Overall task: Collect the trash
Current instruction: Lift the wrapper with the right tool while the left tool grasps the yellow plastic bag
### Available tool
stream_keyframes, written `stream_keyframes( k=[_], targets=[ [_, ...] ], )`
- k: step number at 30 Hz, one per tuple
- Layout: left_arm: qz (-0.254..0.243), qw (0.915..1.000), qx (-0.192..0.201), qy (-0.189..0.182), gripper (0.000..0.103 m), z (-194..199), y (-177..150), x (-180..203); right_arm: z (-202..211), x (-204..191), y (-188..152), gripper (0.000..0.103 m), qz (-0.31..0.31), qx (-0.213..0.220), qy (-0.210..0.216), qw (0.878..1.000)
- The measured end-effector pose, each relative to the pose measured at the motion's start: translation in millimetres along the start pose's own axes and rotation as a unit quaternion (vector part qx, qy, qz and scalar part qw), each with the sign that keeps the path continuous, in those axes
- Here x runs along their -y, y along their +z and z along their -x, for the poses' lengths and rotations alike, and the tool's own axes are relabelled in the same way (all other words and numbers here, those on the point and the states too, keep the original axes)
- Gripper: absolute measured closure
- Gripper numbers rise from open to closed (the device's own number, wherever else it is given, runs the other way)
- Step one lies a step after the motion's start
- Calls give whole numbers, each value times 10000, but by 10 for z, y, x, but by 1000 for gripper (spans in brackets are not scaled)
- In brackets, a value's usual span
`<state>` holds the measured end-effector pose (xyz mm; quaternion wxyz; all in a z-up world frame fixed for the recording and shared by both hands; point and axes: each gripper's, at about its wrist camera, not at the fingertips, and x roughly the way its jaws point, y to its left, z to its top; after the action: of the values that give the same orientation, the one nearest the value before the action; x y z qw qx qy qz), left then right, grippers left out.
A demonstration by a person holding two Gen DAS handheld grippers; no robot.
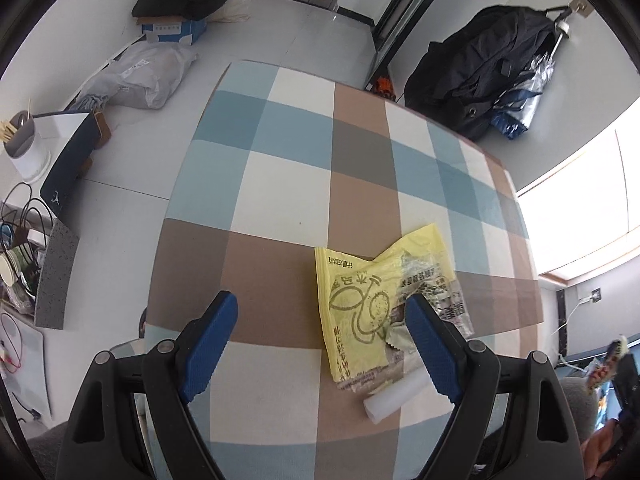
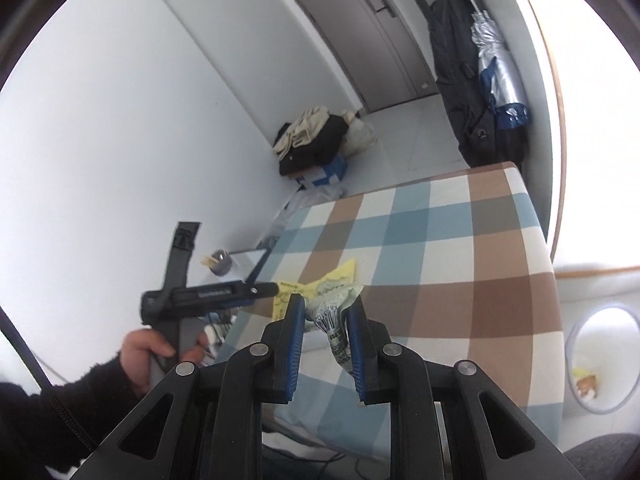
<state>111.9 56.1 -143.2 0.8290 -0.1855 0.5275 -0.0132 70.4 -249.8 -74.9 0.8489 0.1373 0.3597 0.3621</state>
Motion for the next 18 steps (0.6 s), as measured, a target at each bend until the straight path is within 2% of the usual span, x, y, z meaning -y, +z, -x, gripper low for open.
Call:
stream_keyframes(
  k=[5, 10, 12, 14, 15, 17, 18],
  targets=[
    [-86, 9998, -119, 109, 21, -108, -4, 84, 73, 61, -5, 83, -52, 70, 139, 9999],
    [-312, 9990, -20, 305, 21, -141, -4, 158, 213, 86, -11, 82, -54, 314, 370, 9988],
    [-407, 9984, 12, 404, 27, -164, -2, 198, 208, 82, -19, 82, -25, 288, 379, 9989],
    [-608, 9966, 22, 548, 42, -182, -7, 260, 184, 78, -25, 82, 19, 220, 352, 9991],
    [-718, 9952, 25, 663, 45, -195, -10, 289, 178, 78, -28, 82, 35, 195, 340, 9992],
    [-1013, 9886, 53, 1112, 61, -223, -42, 366, 179, 74, -39, 82, 42, 169, 345, 9993],
    [-1131, 9866, 60, 1173, 66, -227, -59, 399, 175, 76, -40, 82, 31, 155, 353, 9993]
  ],
)
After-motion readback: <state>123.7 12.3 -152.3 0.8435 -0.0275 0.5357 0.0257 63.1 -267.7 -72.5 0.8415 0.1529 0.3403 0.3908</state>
